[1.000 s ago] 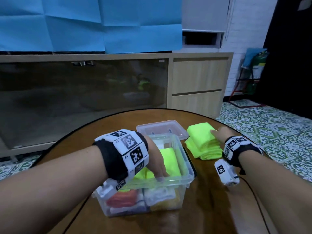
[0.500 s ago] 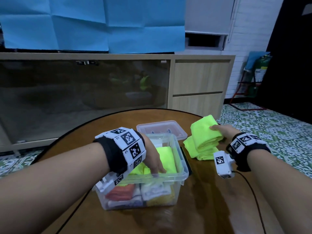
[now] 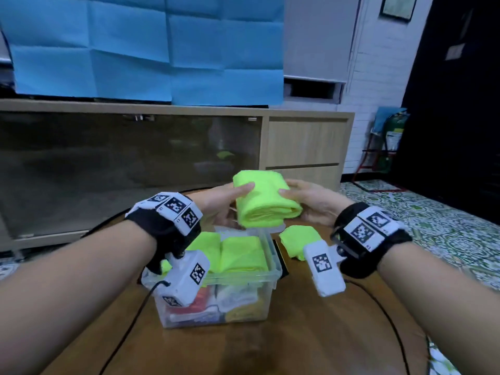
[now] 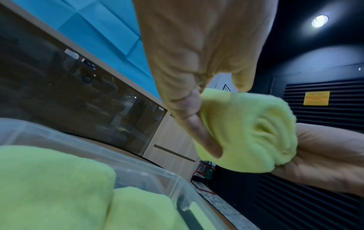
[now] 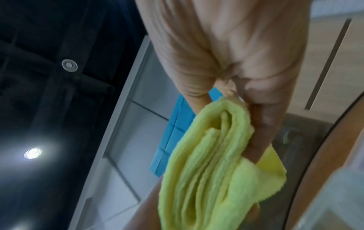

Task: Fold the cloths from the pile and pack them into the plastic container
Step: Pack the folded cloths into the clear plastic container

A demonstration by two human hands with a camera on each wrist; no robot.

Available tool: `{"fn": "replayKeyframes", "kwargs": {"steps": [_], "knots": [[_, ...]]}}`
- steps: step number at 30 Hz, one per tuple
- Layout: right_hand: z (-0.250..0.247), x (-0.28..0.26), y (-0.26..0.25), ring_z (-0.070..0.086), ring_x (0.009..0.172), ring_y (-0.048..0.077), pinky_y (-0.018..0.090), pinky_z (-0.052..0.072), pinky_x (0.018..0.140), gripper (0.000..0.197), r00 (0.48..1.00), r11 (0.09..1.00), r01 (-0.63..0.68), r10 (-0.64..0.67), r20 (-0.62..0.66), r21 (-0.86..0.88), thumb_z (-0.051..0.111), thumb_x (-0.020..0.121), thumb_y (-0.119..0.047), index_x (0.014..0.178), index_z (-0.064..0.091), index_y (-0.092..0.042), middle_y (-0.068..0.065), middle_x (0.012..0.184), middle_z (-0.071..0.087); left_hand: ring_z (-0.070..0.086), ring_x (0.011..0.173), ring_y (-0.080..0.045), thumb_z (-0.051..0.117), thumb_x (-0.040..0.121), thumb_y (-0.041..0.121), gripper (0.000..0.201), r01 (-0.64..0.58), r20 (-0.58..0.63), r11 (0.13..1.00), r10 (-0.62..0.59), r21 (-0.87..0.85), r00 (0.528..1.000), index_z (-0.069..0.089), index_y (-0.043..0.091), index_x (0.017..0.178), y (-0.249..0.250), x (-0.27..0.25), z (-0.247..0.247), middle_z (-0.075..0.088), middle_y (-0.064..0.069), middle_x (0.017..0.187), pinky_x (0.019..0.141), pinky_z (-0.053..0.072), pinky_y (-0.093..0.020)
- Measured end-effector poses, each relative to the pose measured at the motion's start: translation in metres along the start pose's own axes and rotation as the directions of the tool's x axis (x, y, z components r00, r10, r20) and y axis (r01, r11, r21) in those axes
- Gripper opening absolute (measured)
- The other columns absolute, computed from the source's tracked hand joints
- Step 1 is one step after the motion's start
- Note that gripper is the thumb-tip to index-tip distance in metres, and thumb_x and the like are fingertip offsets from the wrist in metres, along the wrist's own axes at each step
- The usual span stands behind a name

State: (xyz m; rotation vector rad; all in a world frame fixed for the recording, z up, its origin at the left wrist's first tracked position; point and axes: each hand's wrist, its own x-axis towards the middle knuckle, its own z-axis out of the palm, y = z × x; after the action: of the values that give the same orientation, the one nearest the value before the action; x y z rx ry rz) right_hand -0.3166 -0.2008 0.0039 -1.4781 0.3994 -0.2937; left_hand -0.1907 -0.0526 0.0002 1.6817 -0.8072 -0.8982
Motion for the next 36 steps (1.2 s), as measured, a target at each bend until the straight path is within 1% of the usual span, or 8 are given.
{"fn": "replayKeyframes", "kwargs": {"steps": [5, 9, 14, 21, 25, 28, 32, 36], "knots": [[0.046, 0.012, 0.014, 0.06, 0.077, 0.022, 0.029, 0.056, 0.057, 0.036, 0.994, 0.99, 0.051, -0.063, -0.091, -0.131, 0.048, 0.095, 0.0, 0.13, 0.042, 0.001, 0.017, 0.108, 0.06, 0.056, 0.115, -0.03, 0.086, 0.05, 0.051, 0.121, -0.031, -0.29, 0.999, 0.042, 0.041, 0.956, 0.02, 0.017, 0.145, -0.021, 0.019, -0.019, 0.05, -0.012, 0.135, 0.095, 0.049, -0.049], [0.058, 0.028, 0.031, 0.059, 0.101, 0.028, 0.047, 0.052, 0.087, 0.048, 0.981, 0.967, -0.036, -0.013, -0.193, -0.251, 0.057, 0.09, -0.004, 0.133, 0.036, -0.006, 0.02, 0.124, 0.055, 0.054, 0.118, -0.037, 0.073, 0.078, 0.036, 0.103, 0.129, -0.361, 0.978, -0.062, 0.165, 0.931, 0.001, 0.025, 0.15, -0.035, 0.008, -0.027, 0.047, -0.015, 0.139, 0.094, 0.048, -0.051], [0.055, 0.039, 0.042, 0.058, 0.109, 0.034, 0.051, 0.054, 0.083, 0.068, 0.964, 0.87, -0.161, 0.037, -0.265, -0.466, 0.056, 0.083, -0.008, 0.141, 0.024, -0.027, 0.015, 0.128, 0.048, 0.059, 0.086, -0.016, 0.057, 0.092, 0.018, 0.051, 0.109, -0.148, 0.941, -0.063, 0.321, 0.987, 0.037, 0.014, 0.139, -0.042, 0.002, -0.029, 0.061, -0.002, 0.106, 0.07, 0.05, -0.026], [0.051, 0.029, 0.044, 0.037, 0.061, 0.01, 0.019, 0.042, 0.043, 0.061, 0.983, 0.742, -0.159, 0.055, -0.176, -0.651, 0.041, 0.094, 0.003, 0.147, 0.023, -0.021, 0.003, 0.105, 0.043, 0.033, 0.137, -0.022, 0.049, 0.095, 0.036, 0.061, 0.075, -0.024, 0.267, -0.188, 0.961, 0.982, 0.024, 0.021, 0.149, -0.047, -0.006, -0.032, 0.028, -0.003, 0.153, 0.11, 0.028, -0.031], [0.062, 0.026, 0.048, 0.052, 0.07, 0.024, 0.042, 0.054, 0.07, 0.055, 0.981, 0.746, -0.196, 0.148, -0.128, -0.637, 0.046, 0.096, -0.003, 0.145, 0.026, -0.016, 0.01, 0.089, 0.052, 0.026, 0.141, -0.022, 0.048, 0.095, 0.041, 0.068, 0.099, -0.07, 0.089, -0.284, 0.991, 0.956, 0.016, 0.018, 0.15, -0.055, -0.007, -0.034, 0.022, -0.002, 0.155, 0.114, 0.025, -0.036], [0.075, 0.023, 0.046, 0.058, 0.089, 0.028, 0.039, 0.054, 0.075, 0.047, 0.979, 0.444, -0.168, 0.182, -0.095, -0.88, 0.044, 0.098, -0.011, 0.143, 0.03, -0.008, 0.015, 0.121, 0.053, 0.026, 0.14, -0.022, 0.045, 0.097, 0.039, 0.067, 0.072, -0.045, 0.088, -0.277, 0.993, 0.96, 0.013, 0.015, 0.151, -0.053, -0.014, -0.033, 0.021, -0.004, 0.156, 0.111, 0.025, -0.034], [0.088, 0.018, 0.037, 0.047, 0.117, 0.028, 0.034, 0.043, 0.089, 0.035, 0.995, -0.315, 0.024, 0.098, -0.008, -0.949, 0.041, 0.097, -0.014, 0.13, 0.047, -0.006, 0.012, 0.136, 0.041, 0.029, 0.139, -0.024, 0.041, 0.098, 0.039, 0.067, 0.062, -0.05, 0.034, -0.268, 0.998, 0.962, 0.008, 0.016, 0.151, -0.059, -0.02, -0.031, 0.026, -0.006, 0.154, 0.108, 0.027, -0.035], [0.087, 0.017, 0.03, 0.045, 0.123, 0.027, 0.03, 0.04, 0.089, 0.055, 0.969, -0.228, 0.216, 0.171, 0.179, -0.949, 0.038, 0.096, -0.007, 0.148, 0.023, -0.011, 0.01, 0.152, 0.022, 0.031, 0.138, -0.025, 0.037, 0.1, 0.038, 0.067, 0.068, -0.065, 0.004, -0.262, 0.998, 0.963, -0.001, 0.016, 0.152, -0.064, -0.025, -0.033, 0.027, -0.007, 0.153, 0.106, 0.03, -0.033]]}}
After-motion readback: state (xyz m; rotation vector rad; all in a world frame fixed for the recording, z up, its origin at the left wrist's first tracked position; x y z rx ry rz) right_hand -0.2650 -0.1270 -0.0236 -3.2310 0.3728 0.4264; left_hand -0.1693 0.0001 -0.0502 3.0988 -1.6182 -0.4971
